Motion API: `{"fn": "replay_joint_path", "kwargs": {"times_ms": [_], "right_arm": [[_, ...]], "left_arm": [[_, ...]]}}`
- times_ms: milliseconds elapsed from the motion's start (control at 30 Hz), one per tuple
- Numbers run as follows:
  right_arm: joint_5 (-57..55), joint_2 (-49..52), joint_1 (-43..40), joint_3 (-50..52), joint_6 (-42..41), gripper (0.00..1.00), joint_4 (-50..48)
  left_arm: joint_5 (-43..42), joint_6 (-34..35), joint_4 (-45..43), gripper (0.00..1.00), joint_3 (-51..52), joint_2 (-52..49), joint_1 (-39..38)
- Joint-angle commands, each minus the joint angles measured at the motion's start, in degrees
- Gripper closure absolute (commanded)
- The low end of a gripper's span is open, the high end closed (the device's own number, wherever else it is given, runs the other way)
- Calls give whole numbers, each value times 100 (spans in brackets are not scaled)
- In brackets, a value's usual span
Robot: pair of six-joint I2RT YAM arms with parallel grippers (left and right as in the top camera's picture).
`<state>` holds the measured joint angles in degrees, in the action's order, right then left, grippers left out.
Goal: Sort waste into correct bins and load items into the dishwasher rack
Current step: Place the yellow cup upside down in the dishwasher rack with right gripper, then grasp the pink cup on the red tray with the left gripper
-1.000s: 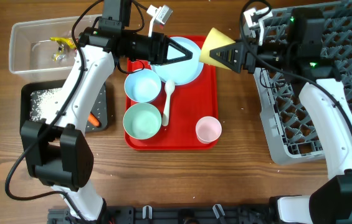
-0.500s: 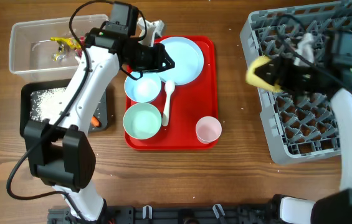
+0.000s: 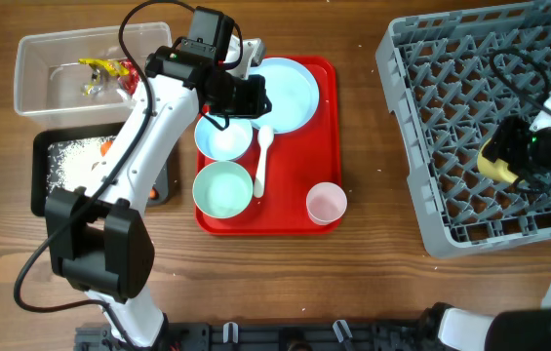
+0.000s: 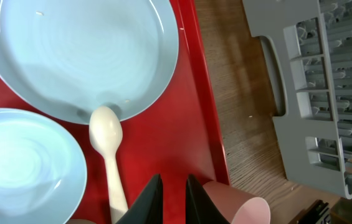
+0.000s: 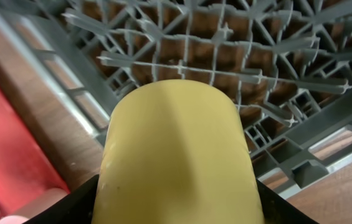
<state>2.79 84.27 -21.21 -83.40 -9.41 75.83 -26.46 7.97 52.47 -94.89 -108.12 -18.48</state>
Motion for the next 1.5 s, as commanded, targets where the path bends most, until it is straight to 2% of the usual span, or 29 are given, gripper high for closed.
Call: {"fn": "replay_joint_path", "kwargs": {"times_ms": [0, 100, 200, 433, 500, 700, 1033, 1167, 1300, 1400, 1467], "right_arm": [[-195, 463, -31, -48, -116, 42, 37], [-275, 822, -31, -48, -140, 42, 9], [-831, 1143, -39, -48, -278, 41, 87], [-831, 1641, -94, -37, -280, 40, 127], [-785, 1740, -94, -37, -275, 32, 103], [-726, 1764, -94, -15, -273, 21, 17], [-407, 1755, -94, -15, -227, 12, -120], [-247, 1425, -92, -33, -120, 13, -205], [-42, 442, -92, -214, -70, 14, -225], [286, -450, -92, -245, 162, 14, -404], [286, -850, -92, -243, 190, 14, -431]], "left_arm": [[238, -50, 57, 88, 15, -72, -17], [345, -50, 114, 88, 15, -74, -15], [407, -52, 144, 88, 17, -74, -17], [407, -52, 142, 88, 15, -74, -15], [407, -52, 142, 87, 17, -74, -15], [407, -52, 142, 87, 15, -74, -15], [407, -52, 142, 86, 15, -74, -15], [407, -50, 188, 86, 15, -74, -17], [387, -83, 382, 82, 15, -74, -136], [-299, -1099, 717, 84, 15, -74, -640], [-365, -1482, 852, 76, 15, -76, -1156]]}}
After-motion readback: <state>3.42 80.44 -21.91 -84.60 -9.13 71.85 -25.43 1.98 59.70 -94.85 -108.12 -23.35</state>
